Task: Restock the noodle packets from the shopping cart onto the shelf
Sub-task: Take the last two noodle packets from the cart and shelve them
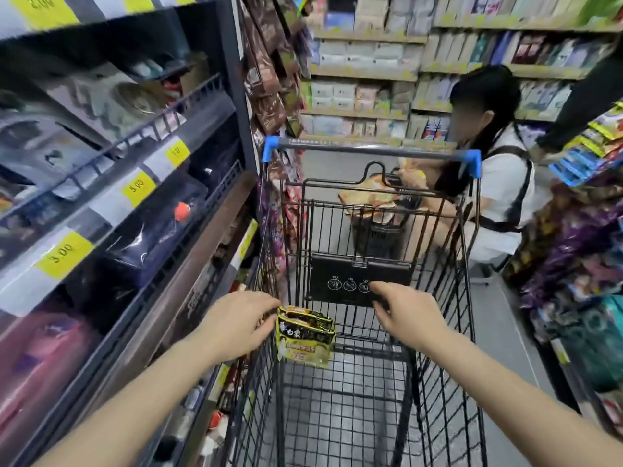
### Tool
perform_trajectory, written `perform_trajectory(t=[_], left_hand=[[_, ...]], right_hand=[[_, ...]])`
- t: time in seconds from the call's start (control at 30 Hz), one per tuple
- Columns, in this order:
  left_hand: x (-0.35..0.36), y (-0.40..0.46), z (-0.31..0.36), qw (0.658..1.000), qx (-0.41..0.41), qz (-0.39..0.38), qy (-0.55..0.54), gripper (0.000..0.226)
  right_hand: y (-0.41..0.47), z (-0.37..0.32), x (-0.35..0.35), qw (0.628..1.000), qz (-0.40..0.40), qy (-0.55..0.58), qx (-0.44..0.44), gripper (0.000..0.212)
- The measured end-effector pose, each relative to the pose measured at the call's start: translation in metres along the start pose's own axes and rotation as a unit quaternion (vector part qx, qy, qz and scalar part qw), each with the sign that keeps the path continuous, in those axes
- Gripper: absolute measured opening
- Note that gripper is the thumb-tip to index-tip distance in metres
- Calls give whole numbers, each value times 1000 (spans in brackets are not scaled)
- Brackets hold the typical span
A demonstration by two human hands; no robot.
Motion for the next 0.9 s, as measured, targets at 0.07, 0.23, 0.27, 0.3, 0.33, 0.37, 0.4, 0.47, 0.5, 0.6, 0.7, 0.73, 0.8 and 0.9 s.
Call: perform_trajectory(t=[0.07, 0.23, 0.27, 0.3, 0.33, 0.37, 0.4, 0.47, 0.5, 0.6, 0.7, 0.73, 0.8, 0.9], left_hand=[[27, 8, -6, 1000, 2, -6, 9, 50], [88, 27, -11, 999, 21, -34, -37, 45], [95, 28, -9, 999, 27, -25, -39, 43], [95, 32, -5, 999, 35, -21, -36, 41], [111, 34, -7, 998, 45, -16, -33, 39], [122, 35, -8, 998, 49, -20, -31, 39], [123, 34, -6, 998, 54, -23, -36, 38], [134, 33, -7, 997, 51, -37, -42, 37], [140, 31, -7, 997, 55, -33, -37, 36], [150, 30, -12, 997, 59, -28, -46, 33], [155, 27, -16, 997, 58, -19, -47, 33], [155, 26, -13, 997, 65, -21, -45, 32], [162, 25, -15, 997, 69, -25, -37, 30], [159, 24, -15, 997, 69, -9, -38, 30]], right_hand=[[13, 18, 39, 999, -11, 15, 31, 42], [34, 54, 156, 987, -92, 64, 119, 40], [36, 57, 178, 983, -109, 75, 125, 39], [38, 57, 188, 981, -121, 75, 131, 38], [44, 55, 215, 979, -136, 77, 131, 36], [48, 54, 235, 976, -150, 78, 134, 35], [51, 55, 241, 975, -154, 82, 137, 35], [55, 51, 267, 971, -169, 90, 144, 36], [58, 51, 283, 968, -168, 102, 155, 36], [59, 52, 323, 945, -156, 184, 220, 41], [61, 46, 352, 904, -115, 309, 272, 39], [59, 46, 354, 887, -86, 348, 291, 38], [58, 44, 363, 851, -24, 404, 333, 39], [49, 43, 376, 816, 9, 429, 387, 42]])
Point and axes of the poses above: each hand's wrist, its own y-axis towards the middle knuckle, its own x-axis out of the palm, z = x × y, the point moved 10 cm from there along y, towards the middle knuckle, and after that the axes turned 9 degrees about -x, right-handed, at the moved point
